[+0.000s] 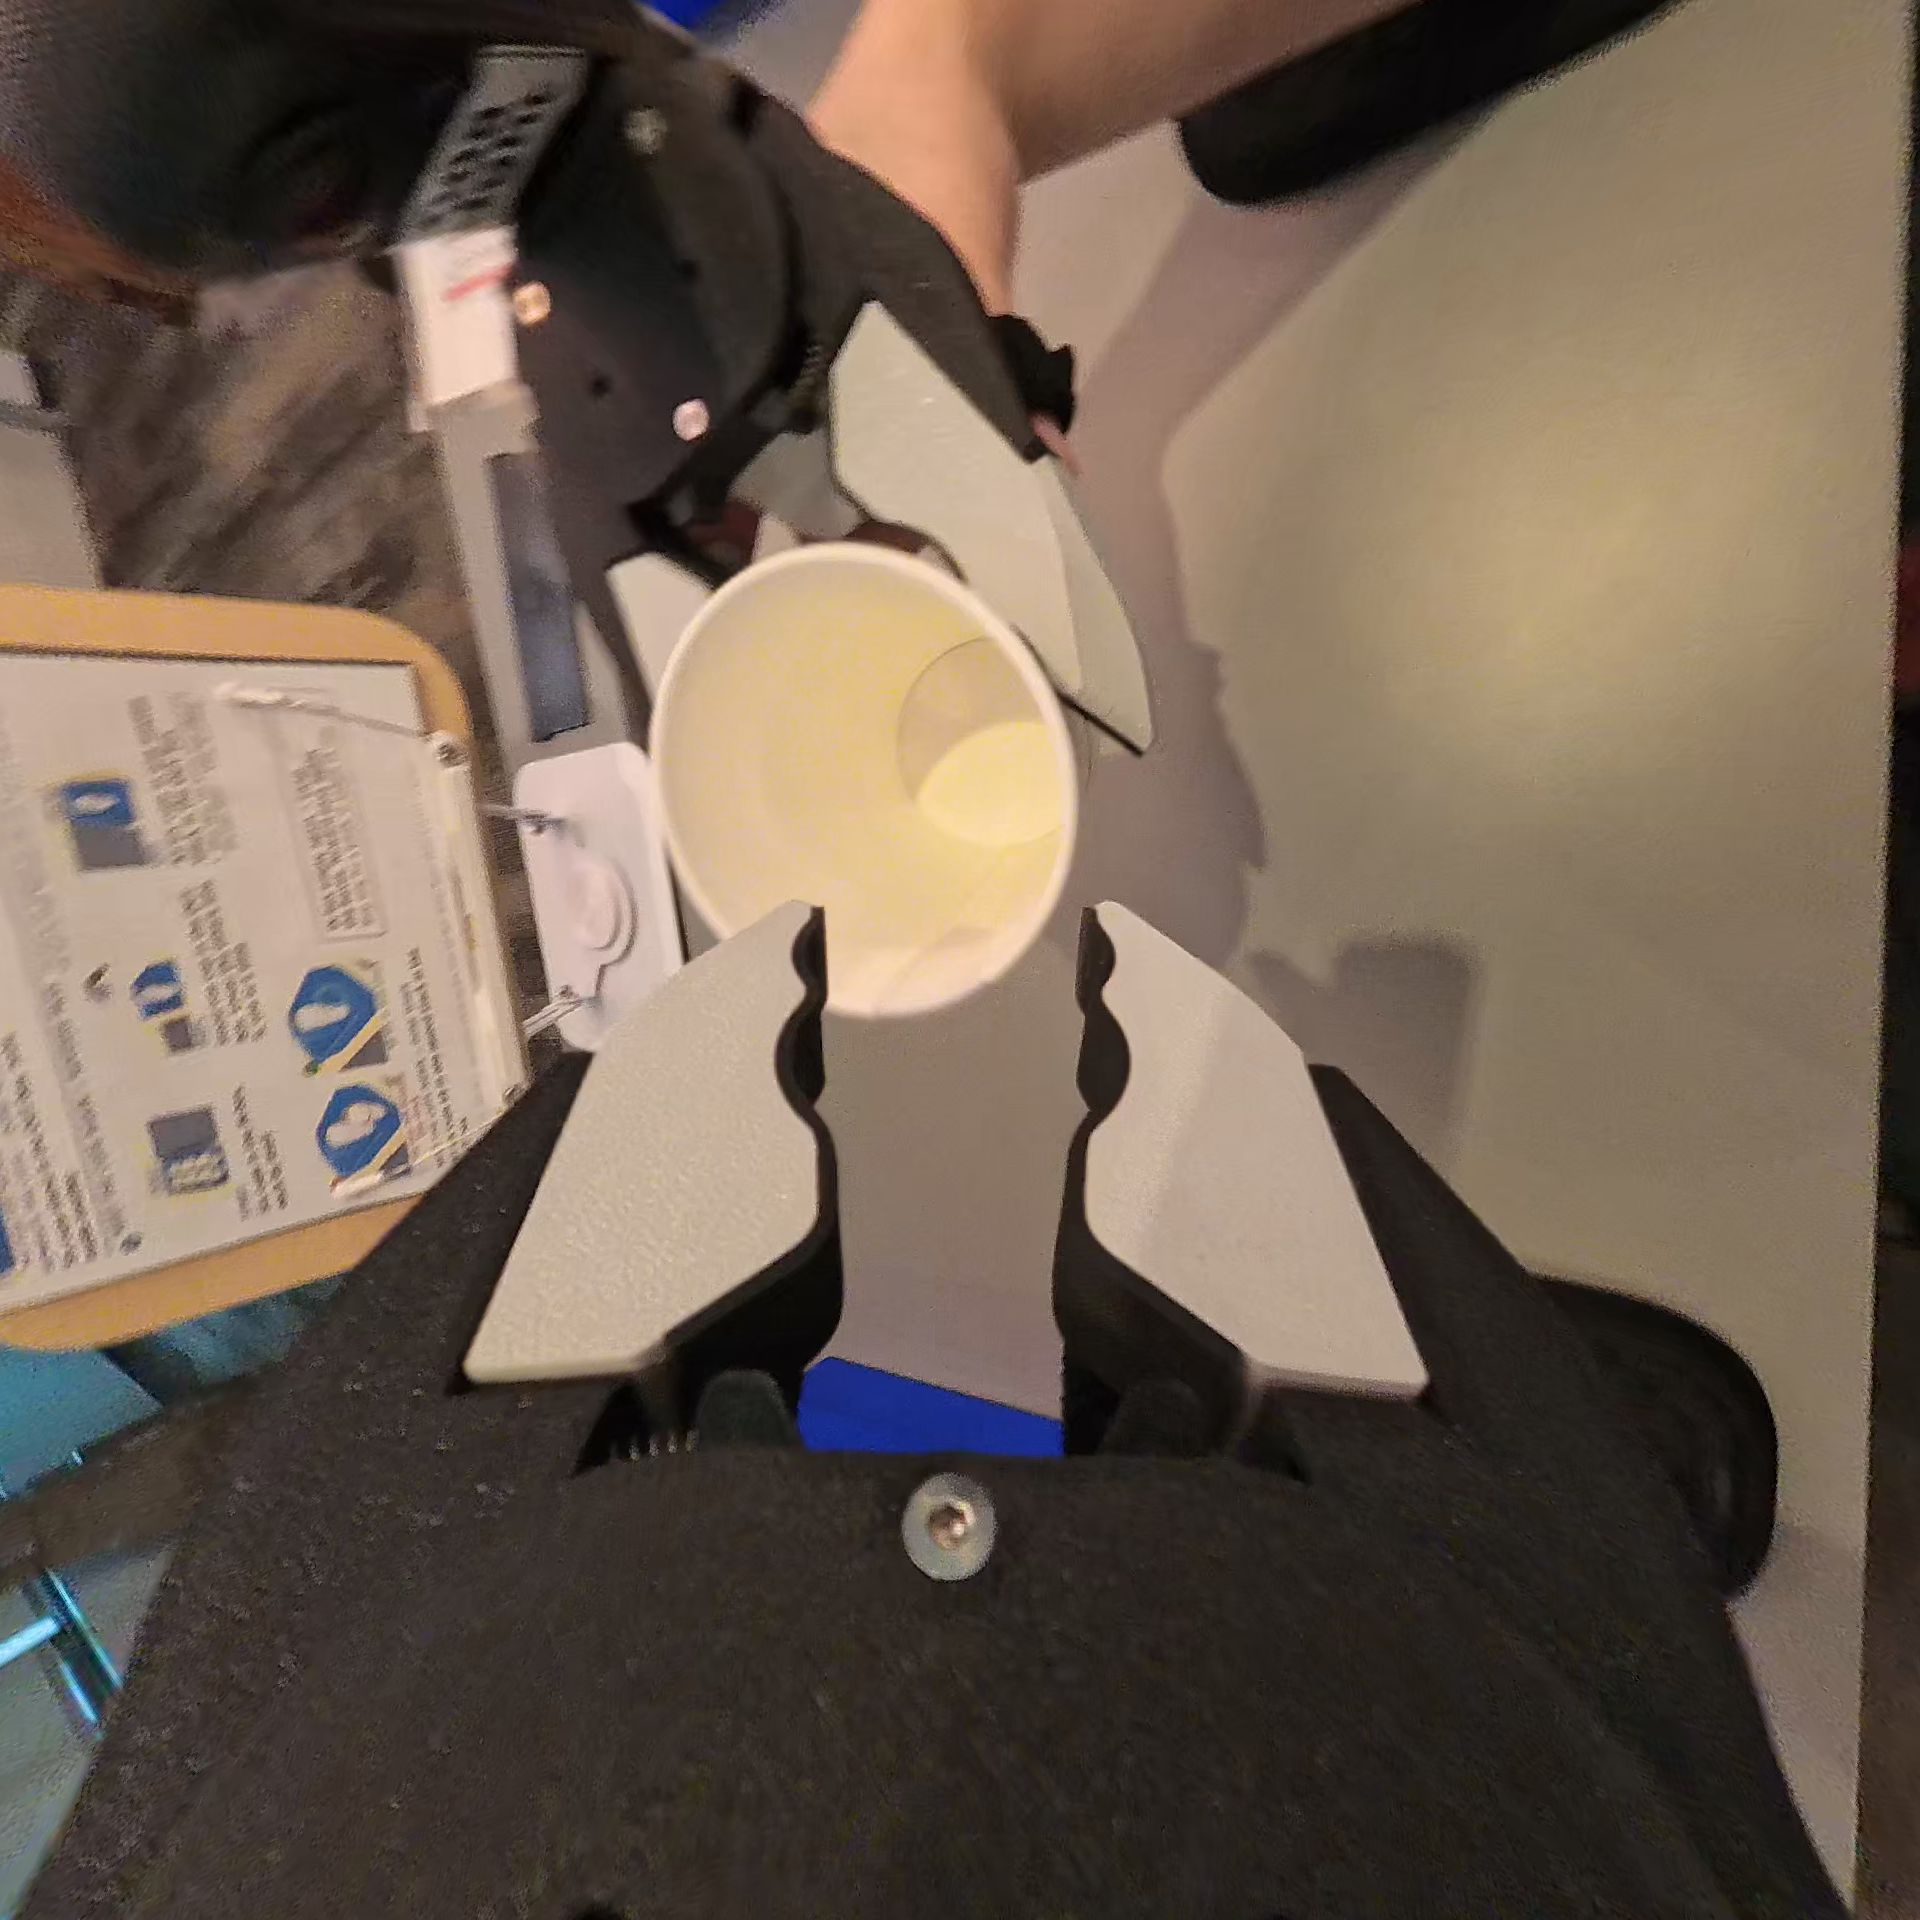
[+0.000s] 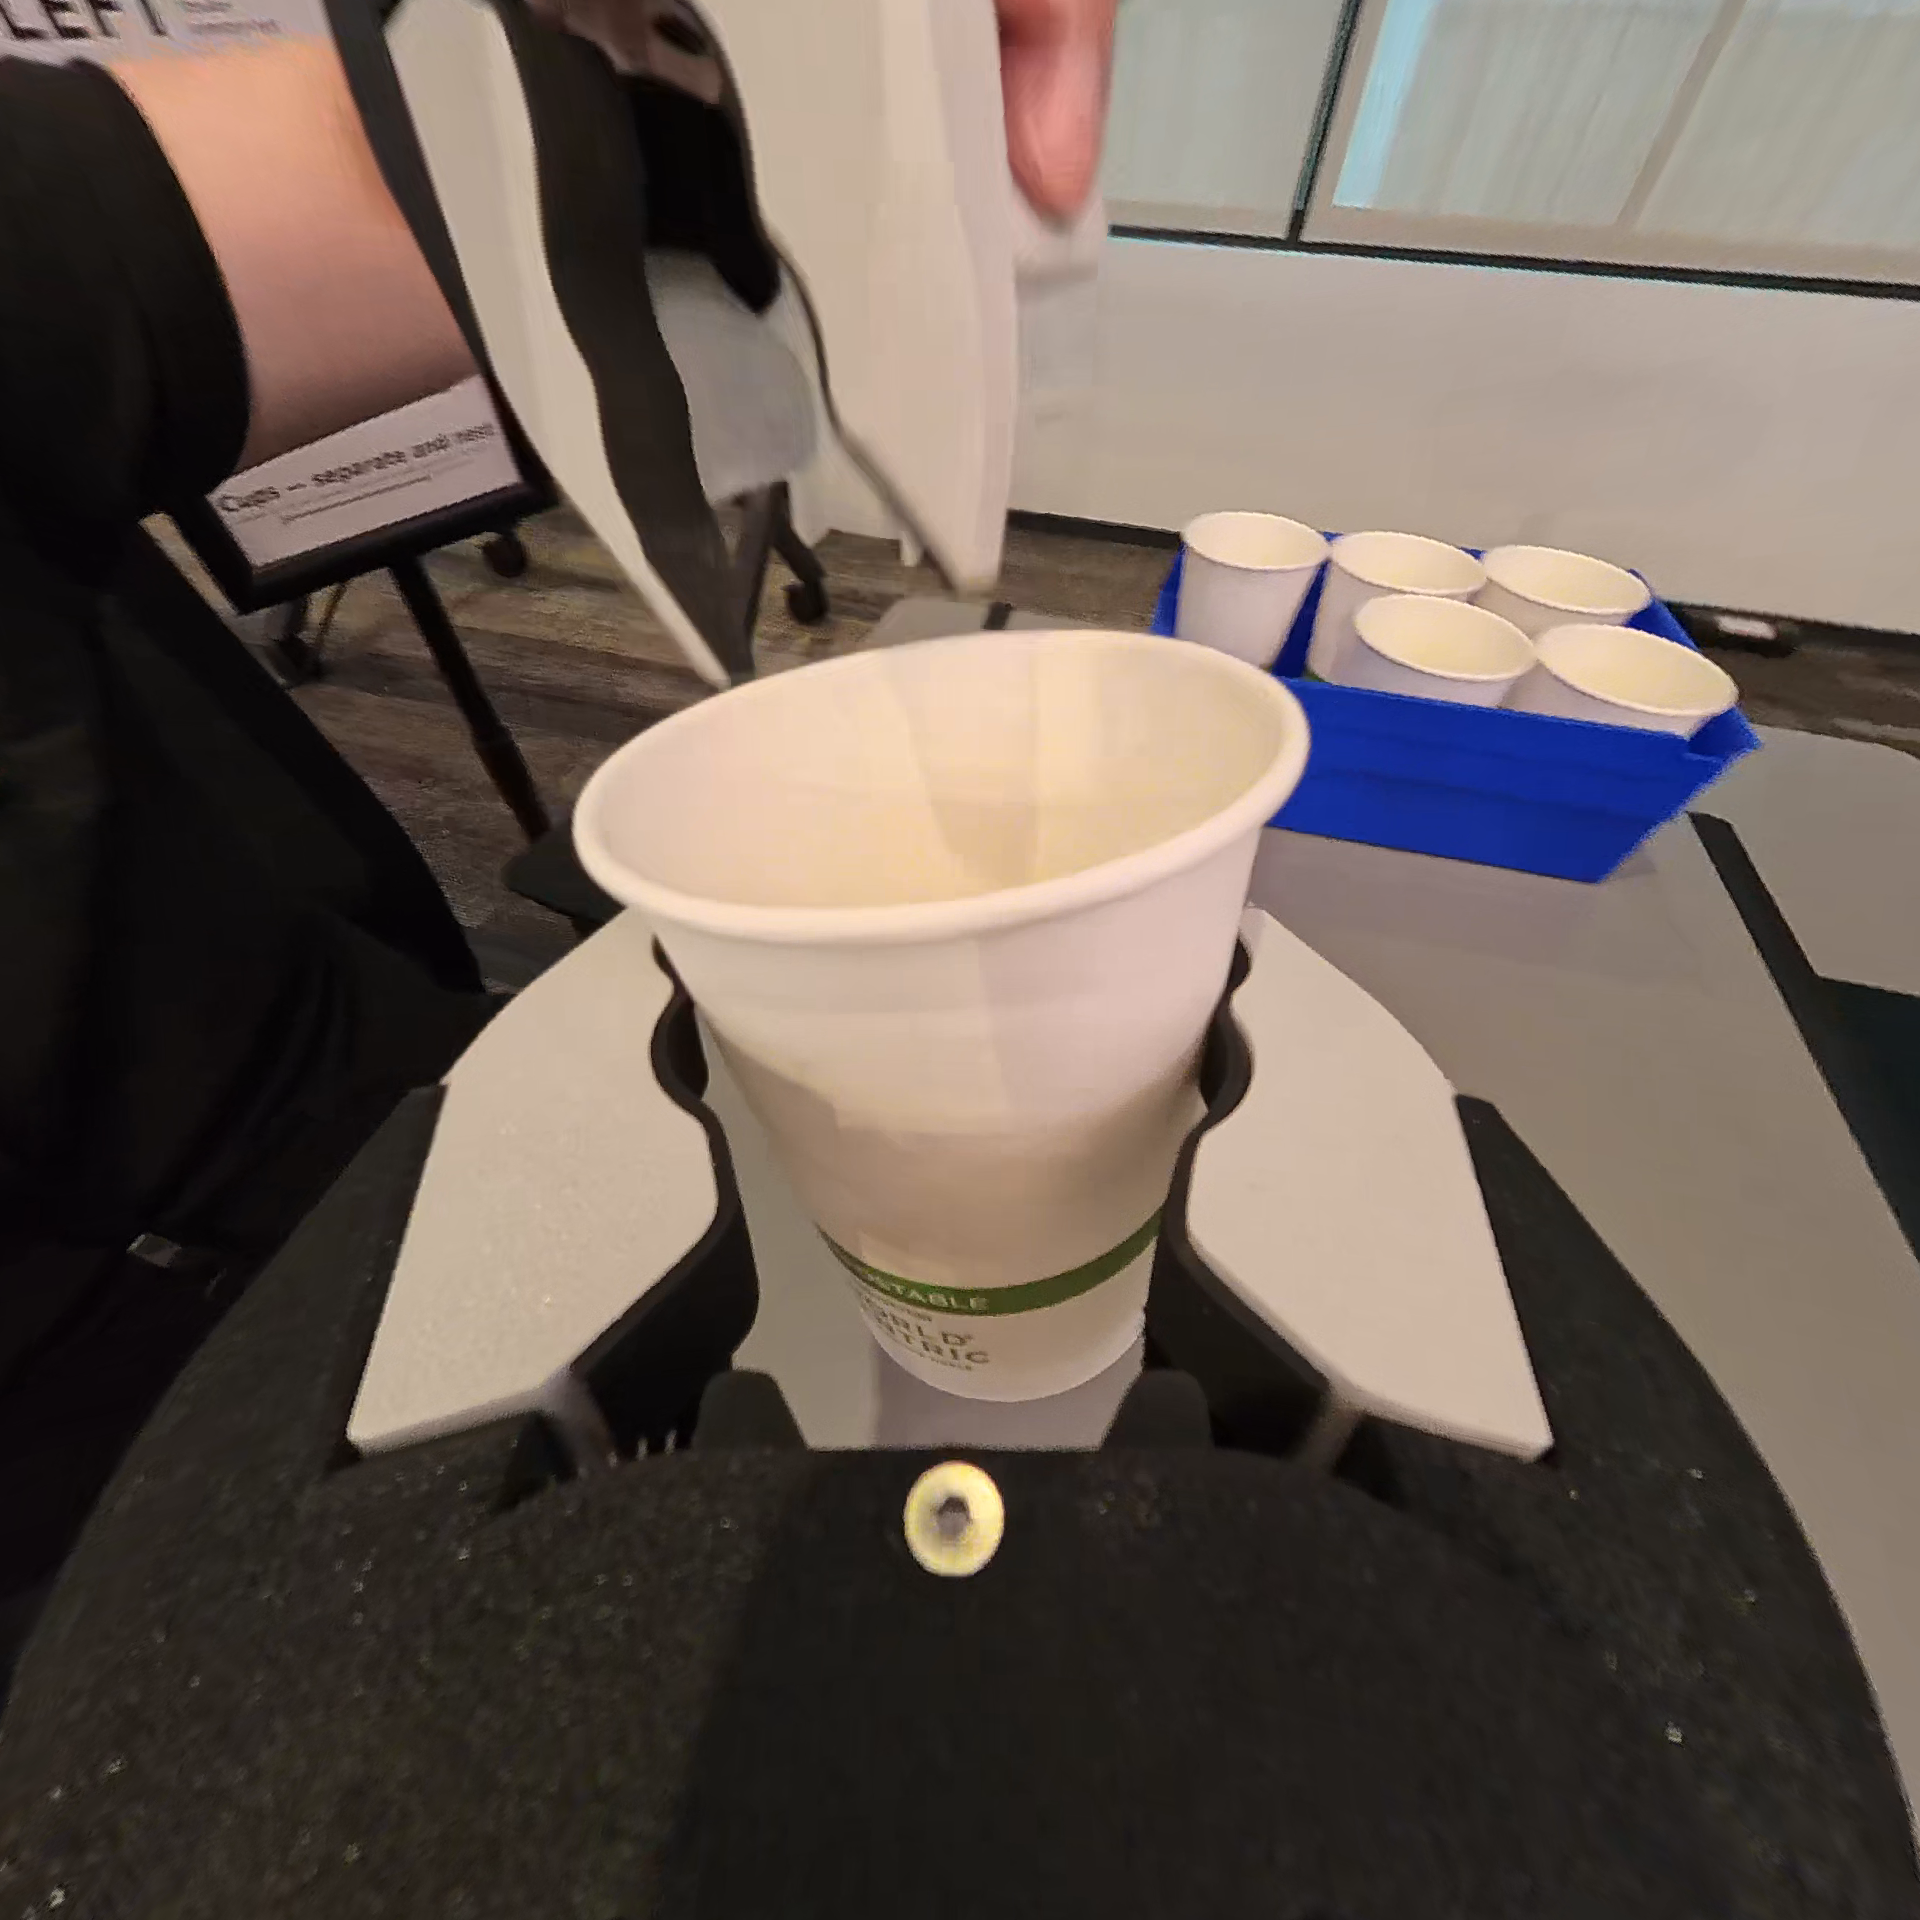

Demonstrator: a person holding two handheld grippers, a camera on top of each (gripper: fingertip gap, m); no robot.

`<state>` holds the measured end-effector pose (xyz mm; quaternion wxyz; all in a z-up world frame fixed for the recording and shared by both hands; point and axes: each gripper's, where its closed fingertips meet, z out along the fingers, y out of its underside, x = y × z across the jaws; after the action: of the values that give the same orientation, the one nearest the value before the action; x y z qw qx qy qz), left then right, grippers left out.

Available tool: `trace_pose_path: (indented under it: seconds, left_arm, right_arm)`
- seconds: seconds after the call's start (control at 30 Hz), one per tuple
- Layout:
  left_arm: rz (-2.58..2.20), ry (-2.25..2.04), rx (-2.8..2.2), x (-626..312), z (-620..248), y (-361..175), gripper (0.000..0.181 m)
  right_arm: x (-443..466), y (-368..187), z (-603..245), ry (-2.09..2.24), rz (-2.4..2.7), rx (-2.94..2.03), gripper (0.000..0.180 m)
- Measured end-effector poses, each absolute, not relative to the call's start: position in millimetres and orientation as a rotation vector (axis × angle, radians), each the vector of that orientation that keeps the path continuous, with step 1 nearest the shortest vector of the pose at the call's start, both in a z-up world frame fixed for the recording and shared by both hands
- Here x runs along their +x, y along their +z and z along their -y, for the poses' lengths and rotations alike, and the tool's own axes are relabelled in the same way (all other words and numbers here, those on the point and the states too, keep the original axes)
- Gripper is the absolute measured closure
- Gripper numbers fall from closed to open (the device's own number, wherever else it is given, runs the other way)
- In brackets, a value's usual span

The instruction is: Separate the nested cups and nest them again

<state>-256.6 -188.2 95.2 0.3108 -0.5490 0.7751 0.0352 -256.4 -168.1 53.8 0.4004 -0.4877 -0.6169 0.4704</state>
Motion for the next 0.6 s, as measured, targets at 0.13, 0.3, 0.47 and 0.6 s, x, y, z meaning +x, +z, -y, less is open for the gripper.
trace_pose_path:
  seconds: [0.13, 0.3, 0.47, 0.6]
  left_arm:
    - [-1.761, 0.005, -1.523, -274, 169, 117, 0.134]
    - [-1.505, -0.096, -1.633, -313, 160, 107, 0.134]
    - [-1.404, -0.068, -1.667, -346, 170, 88, 0.136]
    - [-1.353, -0.081, -1.651, -355, 178, 90, 0.138]
  right_arm:
    - [-221, 58, 123, 1.104, 1.424, -1.341, 0.086]
    - [-89, 125, 66, 0.786, 0.972, -1.402, 0.086]
    - [113, 147, 45, 0.326, 0.464, -1.515, 0.085]
    - [230, 75, 22, 0.205, 0.191, -1.7, 0.085]
